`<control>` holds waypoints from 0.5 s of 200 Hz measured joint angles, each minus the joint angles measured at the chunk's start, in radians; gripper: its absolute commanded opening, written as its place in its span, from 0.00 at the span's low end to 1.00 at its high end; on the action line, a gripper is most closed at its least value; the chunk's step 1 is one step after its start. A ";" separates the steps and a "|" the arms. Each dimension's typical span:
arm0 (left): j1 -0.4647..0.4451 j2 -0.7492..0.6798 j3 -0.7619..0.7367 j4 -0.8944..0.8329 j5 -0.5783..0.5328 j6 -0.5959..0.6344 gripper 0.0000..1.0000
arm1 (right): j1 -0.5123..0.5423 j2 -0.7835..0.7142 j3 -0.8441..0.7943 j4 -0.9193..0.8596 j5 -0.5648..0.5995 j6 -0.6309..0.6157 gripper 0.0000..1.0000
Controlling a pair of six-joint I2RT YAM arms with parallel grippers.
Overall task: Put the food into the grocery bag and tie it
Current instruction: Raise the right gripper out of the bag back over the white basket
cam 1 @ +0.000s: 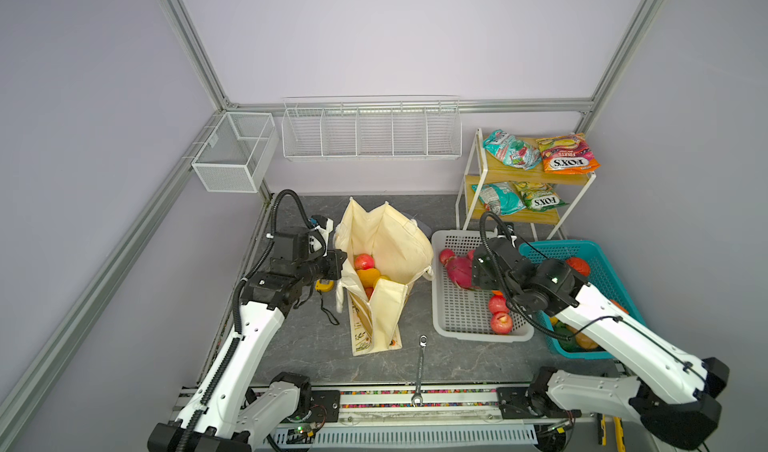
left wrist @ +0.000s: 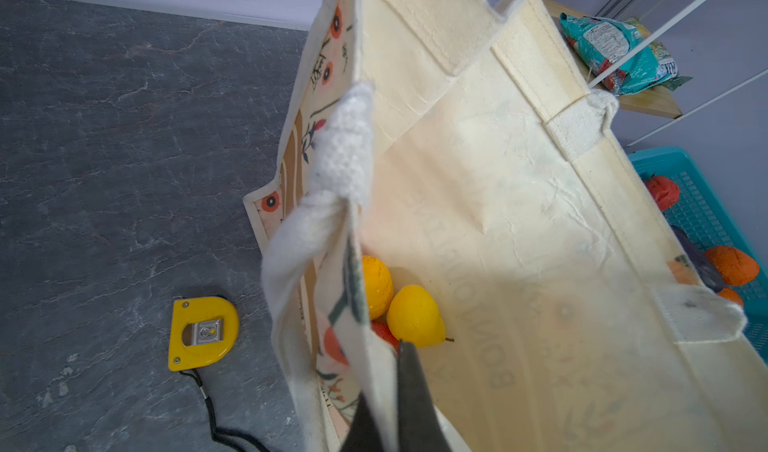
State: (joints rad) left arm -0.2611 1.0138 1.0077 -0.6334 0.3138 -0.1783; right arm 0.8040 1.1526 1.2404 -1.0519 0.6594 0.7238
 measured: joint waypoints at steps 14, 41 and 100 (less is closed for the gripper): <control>0.000 0.000 0.000 0.000 0.000 0.000 0.00 | -0.020 -0.006 -0.030 -0.014 -0.015 0.010 0.88; -0.001 0.000 0.000 0.000 -0.003 0.000 0.00 | -0.060 -0.006 -0.078 -0.027 -0.051 0.018 0.88; -0.001 0.000 0.000 0.000 -0.003 0.000 0.00 | -0.127 0.027 -0.156 -0.040 -0.130 0.016 0.89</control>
State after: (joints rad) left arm -0.2623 1.0138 1.0077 -0.6334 0.3111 -0.1783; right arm 0.6765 1.1797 1.0847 -1.0920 0.5289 0.7399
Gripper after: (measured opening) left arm 0.047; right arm 0.889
